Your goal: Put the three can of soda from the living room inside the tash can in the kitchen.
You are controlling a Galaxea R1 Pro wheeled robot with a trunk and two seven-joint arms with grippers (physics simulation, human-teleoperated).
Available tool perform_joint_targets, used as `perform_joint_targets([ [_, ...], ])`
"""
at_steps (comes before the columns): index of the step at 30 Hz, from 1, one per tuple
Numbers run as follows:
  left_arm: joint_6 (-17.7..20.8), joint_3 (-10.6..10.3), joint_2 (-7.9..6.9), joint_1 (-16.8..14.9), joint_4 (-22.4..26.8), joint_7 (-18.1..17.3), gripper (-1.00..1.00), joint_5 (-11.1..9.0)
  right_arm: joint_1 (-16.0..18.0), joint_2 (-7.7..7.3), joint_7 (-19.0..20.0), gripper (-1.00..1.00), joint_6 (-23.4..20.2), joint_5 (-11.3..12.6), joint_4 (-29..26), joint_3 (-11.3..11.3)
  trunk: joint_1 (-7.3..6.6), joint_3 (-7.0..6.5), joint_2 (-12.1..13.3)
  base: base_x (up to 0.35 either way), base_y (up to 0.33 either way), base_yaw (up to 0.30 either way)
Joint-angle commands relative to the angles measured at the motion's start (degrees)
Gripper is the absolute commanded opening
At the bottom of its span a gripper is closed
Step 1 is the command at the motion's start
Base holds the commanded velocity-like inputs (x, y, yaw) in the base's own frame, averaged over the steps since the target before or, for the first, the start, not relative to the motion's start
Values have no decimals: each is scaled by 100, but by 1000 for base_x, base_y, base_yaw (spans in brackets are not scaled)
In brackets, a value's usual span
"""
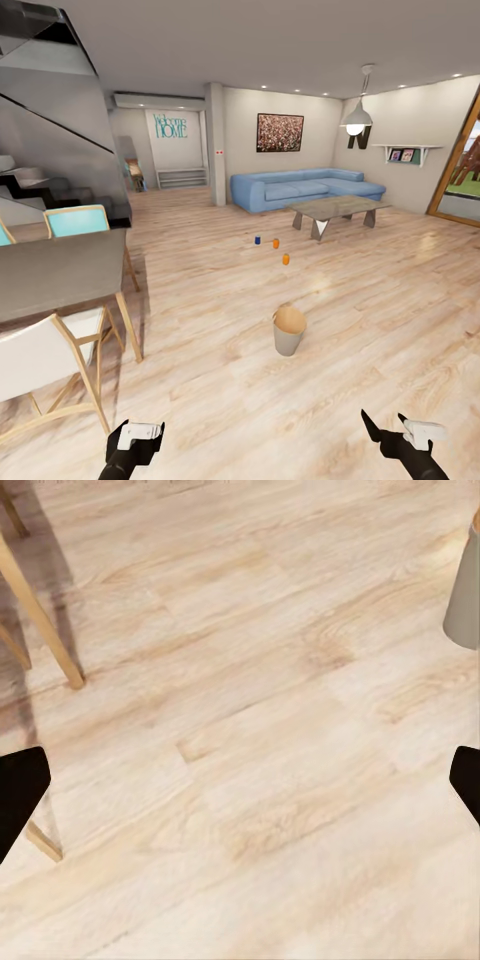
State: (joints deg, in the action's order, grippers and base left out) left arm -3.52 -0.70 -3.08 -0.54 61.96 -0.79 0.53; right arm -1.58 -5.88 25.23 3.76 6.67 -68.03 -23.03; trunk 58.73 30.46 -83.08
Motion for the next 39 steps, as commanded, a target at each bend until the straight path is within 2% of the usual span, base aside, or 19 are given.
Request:
perform_joint_targets([
  [1, 0, 0, 0, 0, 0, 0, 100, 0, 0, 0, 0, 100, 0, 0, 0, 0, 0, 0, 0, 295, -141, 0],
  [24, -2, 0, 0, -2, 0, 0, 100, -3, 0, 7, 8, 100, 99, 0, 0, 0, 0, 0, 0, 293, -142, 0],
  [32, 0, 0, 0, -3, 0, 0, 100, -7, 0, 6, 9, 100, 107, 0, 0, 10, 0, 0, 0, 293, -45, 3],
  [39, -4, 0, 0, -3, 0, 0, 100, -9, 0, 85, 0, 100, 107, -7, 0, 26, 0, 0, 0, 293, -2, 176],
])
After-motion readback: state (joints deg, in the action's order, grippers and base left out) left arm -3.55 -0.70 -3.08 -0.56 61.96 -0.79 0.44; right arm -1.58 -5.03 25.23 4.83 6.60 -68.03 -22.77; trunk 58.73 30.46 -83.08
